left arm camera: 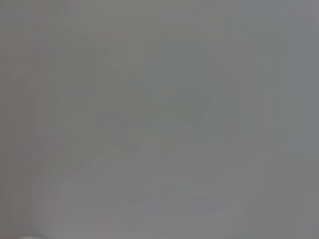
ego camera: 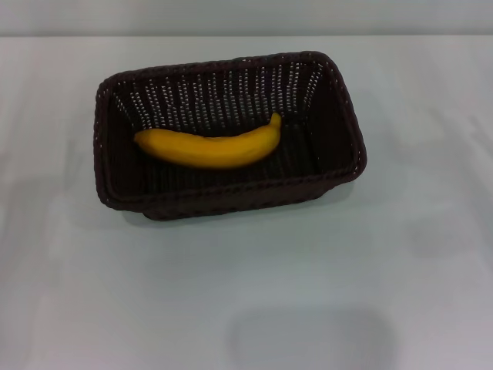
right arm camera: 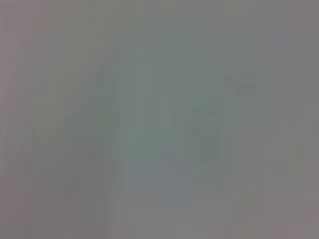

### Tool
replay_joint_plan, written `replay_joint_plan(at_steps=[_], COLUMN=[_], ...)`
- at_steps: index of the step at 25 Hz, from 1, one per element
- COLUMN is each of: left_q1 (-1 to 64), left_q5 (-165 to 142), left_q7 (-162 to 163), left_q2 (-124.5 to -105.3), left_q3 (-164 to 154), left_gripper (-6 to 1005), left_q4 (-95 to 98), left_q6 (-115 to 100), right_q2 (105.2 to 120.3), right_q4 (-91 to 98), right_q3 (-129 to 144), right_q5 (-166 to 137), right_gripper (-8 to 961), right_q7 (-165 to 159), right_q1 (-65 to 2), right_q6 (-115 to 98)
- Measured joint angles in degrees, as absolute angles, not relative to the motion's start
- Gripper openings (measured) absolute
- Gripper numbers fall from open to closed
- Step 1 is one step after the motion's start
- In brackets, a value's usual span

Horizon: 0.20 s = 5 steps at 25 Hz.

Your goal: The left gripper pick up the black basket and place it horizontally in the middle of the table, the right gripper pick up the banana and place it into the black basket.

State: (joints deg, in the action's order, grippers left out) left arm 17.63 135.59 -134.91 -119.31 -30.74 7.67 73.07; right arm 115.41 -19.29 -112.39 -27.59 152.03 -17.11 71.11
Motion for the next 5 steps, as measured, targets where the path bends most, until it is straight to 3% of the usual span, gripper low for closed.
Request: replay_joint_plan(at_steps=[5], left_q1=[17.0], left_q5=[135.2], left_q7=[-141.0], left_q2=[-119.41], left_q3=[-30.8], left_gripper=[890], left_q4=[5.7], left_q6=[77.4], right_q2=[115.36], right_q4=[-18.6], right_q3=[-112.9], right_q5=[-25.2], right_gripper=[872], right_q7=[155.0], right_q1=[-16.6], right_q6=[67.0])
